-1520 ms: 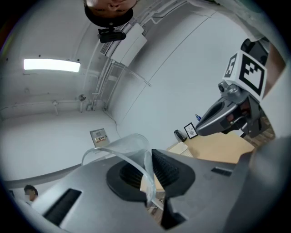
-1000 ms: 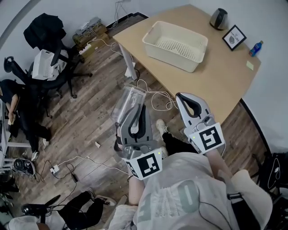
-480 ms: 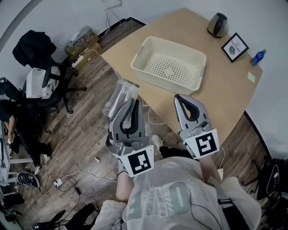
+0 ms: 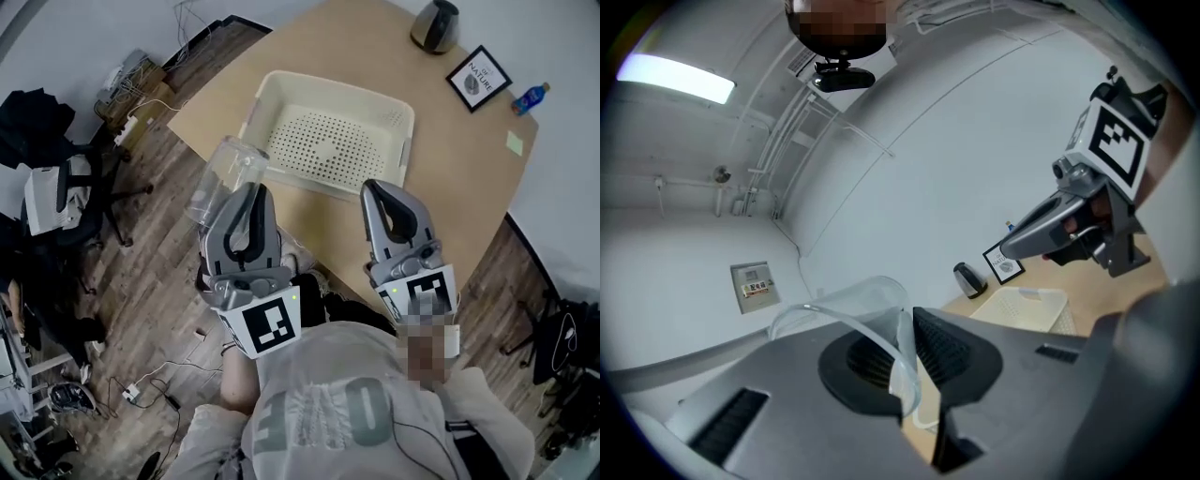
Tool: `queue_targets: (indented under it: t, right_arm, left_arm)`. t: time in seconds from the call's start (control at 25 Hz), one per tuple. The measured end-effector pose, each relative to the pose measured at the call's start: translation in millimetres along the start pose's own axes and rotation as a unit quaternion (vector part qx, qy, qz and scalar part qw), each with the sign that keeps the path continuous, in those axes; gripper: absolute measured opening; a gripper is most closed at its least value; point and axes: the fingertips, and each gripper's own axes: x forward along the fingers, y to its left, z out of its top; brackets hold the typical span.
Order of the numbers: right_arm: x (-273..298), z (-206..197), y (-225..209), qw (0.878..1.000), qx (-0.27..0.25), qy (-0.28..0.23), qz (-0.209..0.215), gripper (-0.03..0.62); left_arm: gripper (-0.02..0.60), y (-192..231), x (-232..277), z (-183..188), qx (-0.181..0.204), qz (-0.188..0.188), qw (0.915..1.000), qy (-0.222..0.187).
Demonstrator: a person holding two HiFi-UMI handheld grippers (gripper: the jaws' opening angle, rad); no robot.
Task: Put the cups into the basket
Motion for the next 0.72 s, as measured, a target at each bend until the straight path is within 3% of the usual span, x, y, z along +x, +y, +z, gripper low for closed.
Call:
queue_targets:
  t: [0.12, 0.36, 0.72]
  right_arm:
    - [9.3, -3.5, -7.1, 1.0, -0.016, 0.018, -0.016, -0.002]
    - [27.7, 7.4, -11.6, 0.998, -0.014, 0.015, -0.066, -0.002]
    - [34.6, 12.6, -21.9, 0.993, -0.027, 0.015, -0.11, -0.002]
  left_arm:
    - [0.047, -2.2, 20.7, -3.8, -0.021, -0.022, 0.9993, -0.021]
    - [0.048, -2.1, 56.4, -2.5, -0.026, -0.08, 0.9951, -0.051]
    - [0.048, -24.5, 99.6, -6.4, 0.031, -0.175, 0.9822, -0.06]
